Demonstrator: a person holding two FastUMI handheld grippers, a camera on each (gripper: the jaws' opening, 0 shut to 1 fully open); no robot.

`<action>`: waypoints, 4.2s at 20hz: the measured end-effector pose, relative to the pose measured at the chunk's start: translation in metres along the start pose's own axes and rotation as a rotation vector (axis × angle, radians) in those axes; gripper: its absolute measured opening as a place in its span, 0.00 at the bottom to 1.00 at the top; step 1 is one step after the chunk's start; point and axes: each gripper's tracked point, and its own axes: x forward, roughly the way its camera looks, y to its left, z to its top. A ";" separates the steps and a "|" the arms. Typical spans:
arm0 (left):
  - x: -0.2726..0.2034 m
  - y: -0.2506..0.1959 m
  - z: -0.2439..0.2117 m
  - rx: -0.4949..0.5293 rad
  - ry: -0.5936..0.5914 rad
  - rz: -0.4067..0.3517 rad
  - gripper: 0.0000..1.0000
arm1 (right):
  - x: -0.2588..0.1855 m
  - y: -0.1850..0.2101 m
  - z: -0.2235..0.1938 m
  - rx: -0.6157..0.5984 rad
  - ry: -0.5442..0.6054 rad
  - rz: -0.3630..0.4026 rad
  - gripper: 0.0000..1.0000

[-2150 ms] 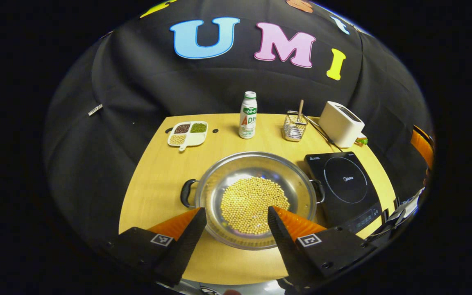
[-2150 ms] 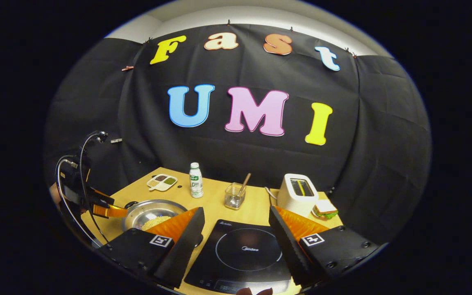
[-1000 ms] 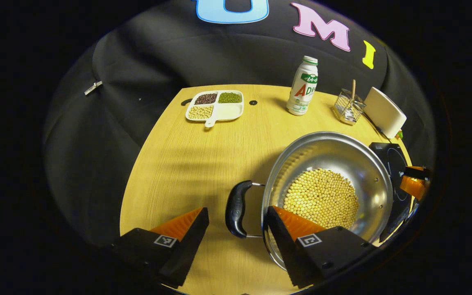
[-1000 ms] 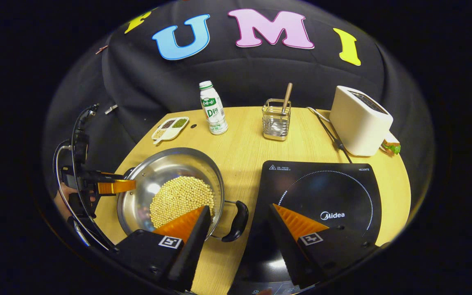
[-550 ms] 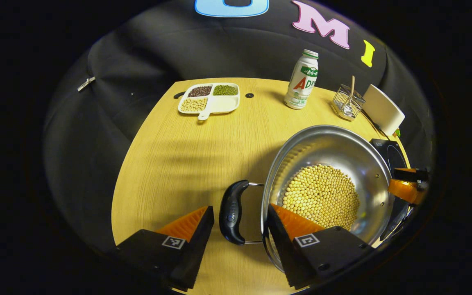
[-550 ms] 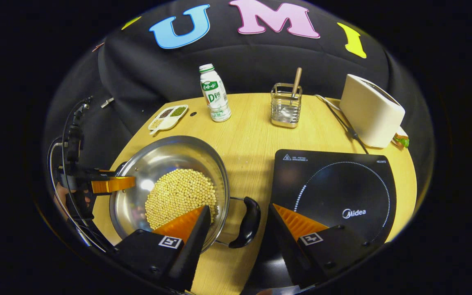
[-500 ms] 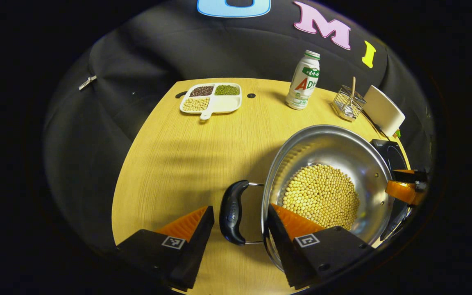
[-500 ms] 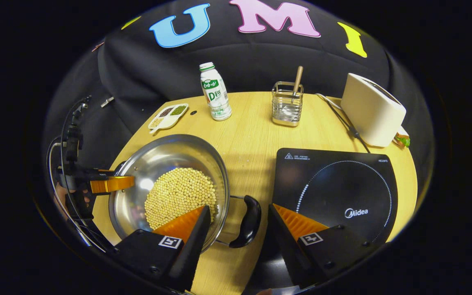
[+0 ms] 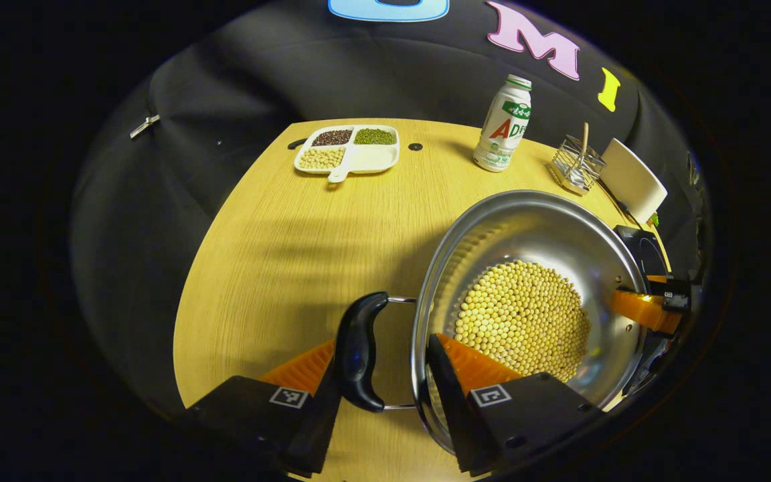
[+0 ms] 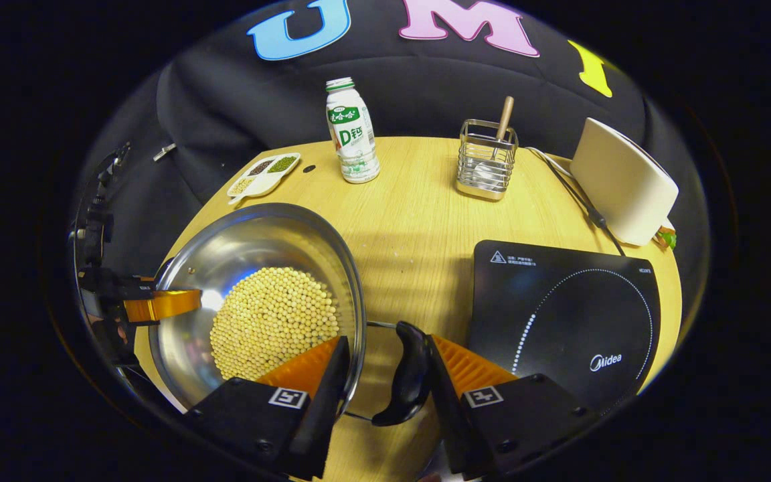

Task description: First push the handle of the pot to place it horizontally, then grasp the pot with both hands and set it on the induction cooktop.

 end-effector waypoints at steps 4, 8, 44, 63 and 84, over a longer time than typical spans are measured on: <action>-0.012 -0.004 -0.002 -0.039 -0.016 -0.014 0.66 | 0.005 0.000 -0.002 0.003 0.043 0.007 0.64; -0.030 -0.007 -0.016 -0.094 -0.038 -0.001 0.57 | -0.012 0.002 -0.005 0.002 0.047 0.026 0.54; -0.044 -0.299 0.051 0.084 -0.053 -0.140 0.57 | -0.133 -0.276 0.007 0.172 -0.008 -0.102 0.53; -0.016 -0.350 0.054 0.084 -0.042 -0.146 0.57 | -0.125 -0.327 -0.004 0.224 0.013 -0.109 0.53; -0.056 -0.338 0.045 0.191 -0.089 -0.074 0.97 | -0.166 -0.308 0.016 0.230 -0.112 -0.143 0.99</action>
